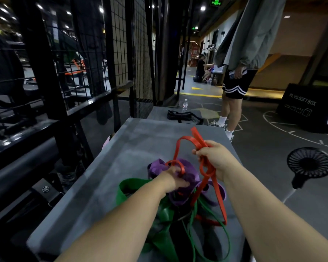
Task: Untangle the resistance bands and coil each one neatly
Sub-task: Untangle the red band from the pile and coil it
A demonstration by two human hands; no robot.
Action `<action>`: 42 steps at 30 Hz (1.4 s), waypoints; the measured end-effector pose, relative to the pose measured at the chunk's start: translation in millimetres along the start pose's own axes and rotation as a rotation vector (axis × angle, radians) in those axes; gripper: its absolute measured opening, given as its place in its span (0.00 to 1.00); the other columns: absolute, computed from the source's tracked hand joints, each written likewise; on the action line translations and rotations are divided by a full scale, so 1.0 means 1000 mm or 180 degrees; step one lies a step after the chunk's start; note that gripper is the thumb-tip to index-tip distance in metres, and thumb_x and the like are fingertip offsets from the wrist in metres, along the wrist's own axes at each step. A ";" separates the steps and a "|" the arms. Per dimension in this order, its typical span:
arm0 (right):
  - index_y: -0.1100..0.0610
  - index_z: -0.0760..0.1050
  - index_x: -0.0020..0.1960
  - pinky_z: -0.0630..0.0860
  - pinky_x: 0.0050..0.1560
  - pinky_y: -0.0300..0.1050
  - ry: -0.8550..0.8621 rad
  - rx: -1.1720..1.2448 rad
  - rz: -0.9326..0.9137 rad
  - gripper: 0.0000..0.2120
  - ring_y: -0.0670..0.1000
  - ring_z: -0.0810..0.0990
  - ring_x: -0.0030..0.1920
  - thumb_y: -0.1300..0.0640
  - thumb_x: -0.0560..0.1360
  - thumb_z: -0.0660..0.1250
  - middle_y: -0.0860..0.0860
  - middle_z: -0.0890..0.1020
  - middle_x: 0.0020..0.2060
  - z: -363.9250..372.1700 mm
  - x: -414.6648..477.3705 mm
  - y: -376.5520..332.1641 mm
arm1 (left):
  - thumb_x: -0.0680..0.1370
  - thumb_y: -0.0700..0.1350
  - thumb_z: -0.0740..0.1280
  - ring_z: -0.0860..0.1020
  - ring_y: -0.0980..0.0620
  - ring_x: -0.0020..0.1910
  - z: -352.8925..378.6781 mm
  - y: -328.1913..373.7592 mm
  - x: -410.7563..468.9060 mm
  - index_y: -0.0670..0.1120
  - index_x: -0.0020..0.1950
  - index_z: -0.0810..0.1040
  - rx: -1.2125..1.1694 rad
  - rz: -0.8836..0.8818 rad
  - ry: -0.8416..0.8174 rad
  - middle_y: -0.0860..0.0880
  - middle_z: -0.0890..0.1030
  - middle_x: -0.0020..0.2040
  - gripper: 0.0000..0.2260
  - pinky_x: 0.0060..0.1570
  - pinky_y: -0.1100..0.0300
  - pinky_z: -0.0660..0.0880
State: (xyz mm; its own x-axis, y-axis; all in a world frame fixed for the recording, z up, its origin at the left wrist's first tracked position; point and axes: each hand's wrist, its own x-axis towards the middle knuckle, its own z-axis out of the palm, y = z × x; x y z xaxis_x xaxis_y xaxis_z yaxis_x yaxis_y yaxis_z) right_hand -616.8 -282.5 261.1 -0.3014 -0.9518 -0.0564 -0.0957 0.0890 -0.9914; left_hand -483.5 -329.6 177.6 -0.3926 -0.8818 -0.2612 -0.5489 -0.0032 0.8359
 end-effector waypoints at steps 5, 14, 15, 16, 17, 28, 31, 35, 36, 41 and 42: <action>0.59 0.77 0.44 0.72 0.36 0.41 0.0009 0.0091 -0.0038 0.06 0.49 0.73 0.31 0.58 0.73 0.73 0.53 0.77 0.34 -0.005 -0.005 -0.005 | 0.76 0.46 0.69 0.80 0.44 0.49 -0.016 0.004 -0.003 0.47 0.45 0.77 0.0144 -0.0011 0.0241 0.40 0.80 0.48 0.04 0.51 0.53 0.76; 0.55 0.77 0.48 0.74 0.39 0.44 0.0524 -0.0136 -0.0408 0.04 0.51 0.79 0.39 0.55 0.78 0.67 0.50 0.82 0.34 -0.013 -0.014 -0.034 | 0.79 0.43 0.64 0.82 0.41 0.47 -0.071 0.031 -0.013 0.38 0.51 0.77 0.0450 -0.0508 0.0366 0.40 0.83 0.49 0.08 0.50 0.49 0.80; 0.55 0.77 0.48 0.74 0.38 0.44 0.0554 -0.0206 -0.0445 0.04 0.51 0.79 0.39 0.54 0.79 0.66 0.50 0.82 0.35 -0.015 -0.016 -0.037 | 0.80 0.43 0.62 0.81 0.40 0.49 -0.078 0.036 -0.013 0.38 0.52 0.78 0.0637 -0.0406 0.0490 0.39 0.81 0.49 0.09 0.53 0.49 0.79; 0.55 0.76 0.50 0.74 0.39 0.44 0.0588 -0.0188 -0.0505 0.04 0.50 0.79 0.39 0.54 0.79 0.66 0.51 0.82 0.36 -0.016 -0.018 -0.041 | 0.81 0.43 0.61 0.80 0.40 0.49 -0.085 0.041 -0.014 0.36 0.54 0.77 0.0688 -0.0321 0.0676 0.38 0.80 0.49 0.11 0.52 0.50 0.78; 0.55 0.76 0.51 0.75 0.40 0.44 0.0624 -0.0139 -0.0565 0.04 0.49 0.79 0.39 0.55 0.79 0.66 0.51 0.82 0.37 -0.017 -0.019 -0.044 | 0.81 0.44 0.59 0.80 0.40 0.49 -0.090 0.046 -0.013 0.36 0.56 0.76 0.0656 -0.0223 0.0844 0.37 0.79 0.48 0.13 0.50 0.50 0.78; 0.53 0.77 0.40 0.77 0.43 0.45 0.0374 -0.1084 -0.0261 0.08 0.53 0.80 0.42 0.61 0.68 0.75 0.51 0.82 0.38 -0.017 -0.013 -0.032 | 0.81 0.48 0.57 0.75 0.45 0.44 -0.107 0.093 -0.026 0.47 0.40 0.70 -0.0335 0.0653 0.1526 0.46 0.76 0.41 0.11 0.46 0.52 0.73; 0.53 0.78 0.42 0.69 0.34 0.37 -0.0037 -0.1543 -0.0094 0.06 0.48 0.77 0.38 0.58 0.69 0.75 0.49 0.80 0.37 -0.014 -0.015 -0.025 | 0.81 0.49 0.59 0.73 0.45 0.42 -0.111 0.104 -0.030 0.47 0.43 0.73 -0.0495 0.0841 0.1703 0.42 0.75 0.49 0.09 0.43 0.59 0.68; 0.59 0.80 0.51 0.75 0.53 0.47 -0.0224 -0.2445 0.0158 0.25 0.54 0.79 0.50 0.39 0.67 0.74 0.55 0.81 0.48 -0.003 -0.016 -0.024 | 0.82 0.49 0.58 0.71 0.49 0.39 -0.119 0.132 -0.041 0.50 0.43 0.70 -0.0985 0.1195 0.1596 0.46 0.74 0.43 0.09 0.39 0.57 0.67; 0.59 0.79 0.51 0.75 0.55 0.47 -0.0268 -0.2785 0.0191 0.29 0.55 0.79 0.52 0.34 0.67 0.72 0.55 0.81 0.49 0.001 -0.016 -0.025 | 0.82 0.49 0.58 0.70 0.49 0.38 -0.120 0.139 -0.043 0.50 0.42 0.69 -0.1153 0.1255 0.1541 0.47 0.74 0.42 0.09 0.38 0.56 0.68; 0.55 0.74 0.41 0.75 0.51 0.46 -0.0482 -0.3601 0.0215 0.28 0.55 0.78 0.49 0.28 0.70 0.64 0.52 0.78 0.43 0.020 -0.020 -0.029 | 0.84 0.47 0.54 0.78 0.51 0.41 -0.118 0.158 -0.056 0.48 0.50 0.68 -0.2048 0.1423 0.1213 0.49 0.76 0.44 0.06 0.37 0.60 0.72; 0.55 0.72 0.38 0.74 0.47 0.45 -0.0420 -0.3689 0.0137 0.27 0.55 0.77 0.46 0.29 0.71 0.63 0.51 0.76 0.41 0.024 -0.019 -0.027 | 0.84 0.47 0.54 0.77 0.52 0.37 -0.115 0.158 -0.056 0.48 0.50 0.68 -0.2164 0.1414 0.1205 0.49 0.75 0.42 0.06 0.37 0.59 0.72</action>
State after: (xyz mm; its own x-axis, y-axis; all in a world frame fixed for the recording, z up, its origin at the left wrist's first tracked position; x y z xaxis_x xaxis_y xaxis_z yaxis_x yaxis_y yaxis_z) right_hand -586.0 -273.8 285.7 -0.2309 -0.9586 -0.1667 -0.9173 0.2716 -0.2911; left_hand -462.8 -334.7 379.7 -0.1290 -0.9644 0.2308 0.1987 0.2029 0.9588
